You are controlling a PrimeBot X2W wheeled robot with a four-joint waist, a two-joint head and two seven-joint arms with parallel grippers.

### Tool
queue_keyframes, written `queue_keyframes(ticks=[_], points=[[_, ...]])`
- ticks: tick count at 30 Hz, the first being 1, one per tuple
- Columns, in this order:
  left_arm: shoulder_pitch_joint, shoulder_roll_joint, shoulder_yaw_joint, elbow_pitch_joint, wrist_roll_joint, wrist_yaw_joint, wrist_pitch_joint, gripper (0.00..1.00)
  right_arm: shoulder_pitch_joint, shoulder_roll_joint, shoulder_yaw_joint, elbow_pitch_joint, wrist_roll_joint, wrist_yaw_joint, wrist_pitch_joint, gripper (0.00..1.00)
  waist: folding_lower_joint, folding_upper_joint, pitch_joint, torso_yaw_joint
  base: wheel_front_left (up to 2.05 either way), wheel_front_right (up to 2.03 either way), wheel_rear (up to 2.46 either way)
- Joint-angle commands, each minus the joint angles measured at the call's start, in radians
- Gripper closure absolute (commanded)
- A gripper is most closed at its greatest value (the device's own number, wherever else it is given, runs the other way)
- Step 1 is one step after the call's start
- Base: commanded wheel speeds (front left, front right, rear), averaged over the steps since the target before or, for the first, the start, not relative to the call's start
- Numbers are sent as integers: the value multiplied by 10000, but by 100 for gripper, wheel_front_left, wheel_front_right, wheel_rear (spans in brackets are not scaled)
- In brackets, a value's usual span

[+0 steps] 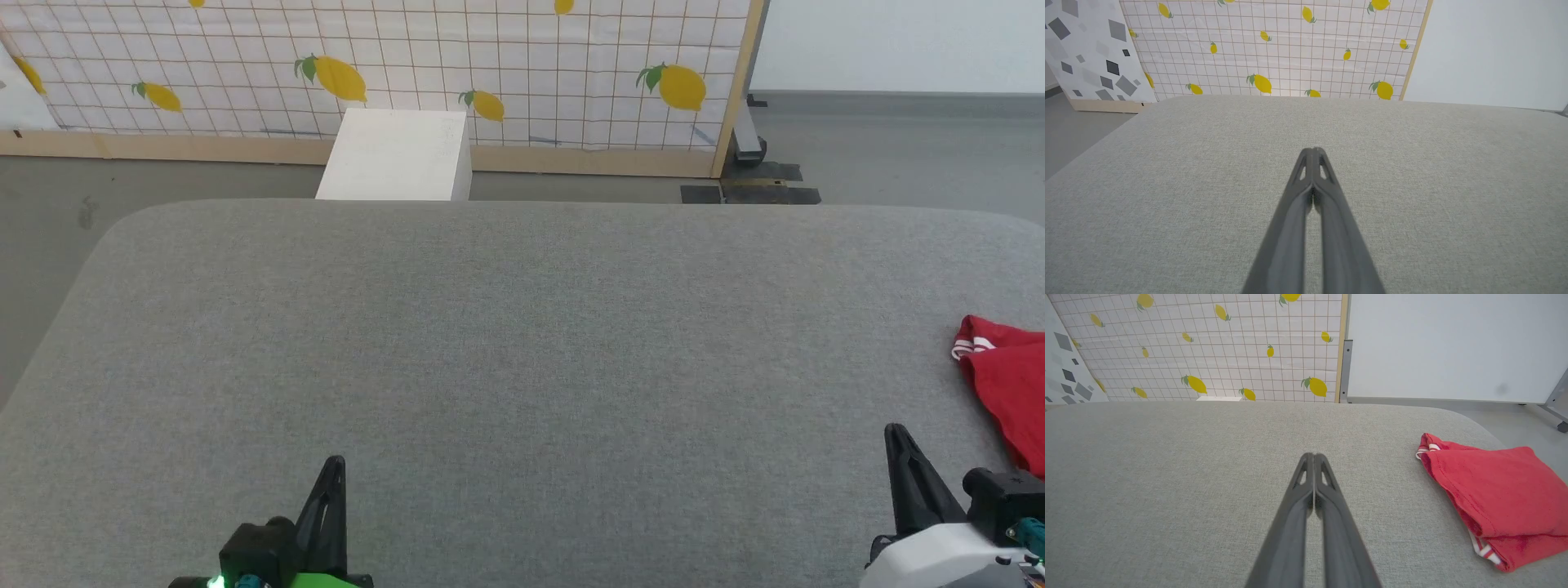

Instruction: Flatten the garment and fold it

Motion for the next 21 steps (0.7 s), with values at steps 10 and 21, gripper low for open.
queue_keyframes(ticks=[10, 21], points=[[-347, -143, 191, -55, 236, -82, 239, 100, -313, 2, 209, -43, -145, -4, 43, 100, 1, 0, 24, -47, 0, 0, 0], [-505, -213, 337, -89, 422, -122, 462, 100, -440, 3, 384, -58, -203, -5, 82, 100, 1, 0, 49, -97, 0, 0, 0]])
